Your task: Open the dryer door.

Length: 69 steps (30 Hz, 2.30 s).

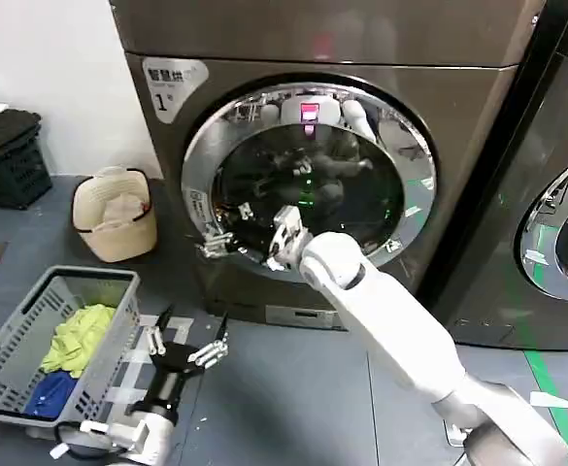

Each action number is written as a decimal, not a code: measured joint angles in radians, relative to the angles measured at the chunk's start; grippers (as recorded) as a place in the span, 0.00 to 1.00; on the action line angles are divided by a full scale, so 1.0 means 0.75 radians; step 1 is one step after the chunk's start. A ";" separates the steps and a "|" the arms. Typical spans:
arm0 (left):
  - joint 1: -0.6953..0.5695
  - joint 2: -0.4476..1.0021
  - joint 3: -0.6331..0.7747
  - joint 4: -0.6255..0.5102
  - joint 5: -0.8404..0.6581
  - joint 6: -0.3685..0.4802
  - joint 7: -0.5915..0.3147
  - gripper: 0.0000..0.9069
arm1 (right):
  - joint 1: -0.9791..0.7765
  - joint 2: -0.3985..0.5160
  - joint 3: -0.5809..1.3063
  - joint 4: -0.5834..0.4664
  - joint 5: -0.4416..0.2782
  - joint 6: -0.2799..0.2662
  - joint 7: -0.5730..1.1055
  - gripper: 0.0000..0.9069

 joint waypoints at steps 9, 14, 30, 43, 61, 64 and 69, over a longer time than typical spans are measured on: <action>-0.001 0.000 0.000 0.001 -0.001 -0.001 0.000 1.00 | 0.012 0.017 -0.007 -0.039 -0.009 0.012 -0.010 1.00; -0.002 0.000 0.000 0.002 -0.001 -0.001 0.000 1.00 | 0.018 0.028 -0.011 -0.056 -0.012 0.014 -0.014 1.00; -0.005 0.001 -0.007 0.000 0.000 -0.003 0.000 1.00 | 0.008 0.009 -0.030 -0.019 -0.006 0.020 -0.111 1.00; -0.017 0.010 -0.015 0.006 -0.011 0.001 0.000 1.00 | -0.022 -0.058 -0.036 0.076 0.050 0.032 -0.163 1.00; -0.005 0.080 -0.260 -0.044 -0.204 0.099 0.005 1.00 | -0.080 -0.171 -0.040 0.231 0.104 0.041 -0.175 1.00; 0.002 0.093 -0.320 -0.045 -0.227 0.112 0.005 1.00 | -0.093 -0.201 -0.040 0.272 0.119 0.040 -0.175 1.00; -0.024 0.119 -0.416 -0.026 -0.299 0.126 0.003 1.00 | -0.120 -0.255 -0.036 0.354 0.129 0.040 -0.182 1.00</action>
